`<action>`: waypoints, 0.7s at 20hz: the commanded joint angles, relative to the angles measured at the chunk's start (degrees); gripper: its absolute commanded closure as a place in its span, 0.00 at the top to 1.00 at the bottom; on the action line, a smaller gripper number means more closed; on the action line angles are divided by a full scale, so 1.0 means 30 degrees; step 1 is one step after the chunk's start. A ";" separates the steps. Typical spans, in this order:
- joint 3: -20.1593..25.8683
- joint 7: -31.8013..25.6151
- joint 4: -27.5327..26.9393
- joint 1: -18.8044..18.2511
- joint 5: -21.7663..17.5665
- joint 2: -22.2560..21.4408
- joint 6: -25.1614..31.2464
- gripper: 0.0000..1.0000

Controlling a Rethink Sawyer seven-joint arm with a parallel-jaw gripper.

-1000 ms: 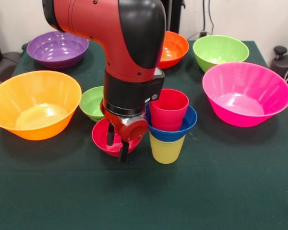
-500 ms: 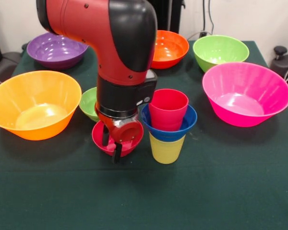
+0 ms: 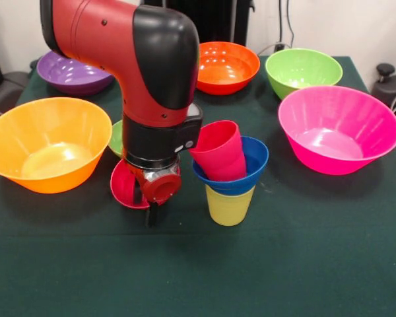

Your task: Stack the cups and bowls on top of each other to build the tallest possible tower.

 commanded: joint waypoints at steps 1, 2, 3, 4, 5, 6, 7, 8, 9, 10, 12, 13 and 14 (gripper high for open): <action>0.3317 0.0492 0.0110 -0.0834 0.0451 0.1096 0.1342 1.00; 0.3456 0.0423 0.0077 -0.0935 0.0476 0.1123 0.1505 1.00; 0.3435 0.0421 0.0020 -0.0929 0.0430 0.1139 0.1546 1.00; 0.3456 0.0460 0.0078 -0.0920 0.0443 0.1043 0.1561 1.00; 0.3481 0.0476 0.0069 -0.0940 0.0454 0.1024 0.1580 1.00; 0.3508 0.0526 0.0138 -0.0953 0.0475 0.1014 0.1440 1.00; 0.3541 0.0486 0.0144 -0.1015 0.0493 0.0938 0.1480 1.00; 0.3575 0.0445 0.0150 -0.1077 0.0512 0.0861 0.1520 1.00; 0.3576 0.0427 0.0172 -0.1079 0.0522 0.0762 0.1583 1.00; 0.3524 0.0457 0.0075 -0.1065 0.0563 0.0667 0.1841 1.00; 0.3371 0.0577 -0.0222 -0.1003 0.0659 0.0531 0.2418 1.00; 0.3305 0.0643 -0.0296 -0.0947 0.0696 0.0463 0.2594 1.00; 0.3118 0.0862 -0.0682 -0.0785 0.0793 0.0478 0.3057 1.00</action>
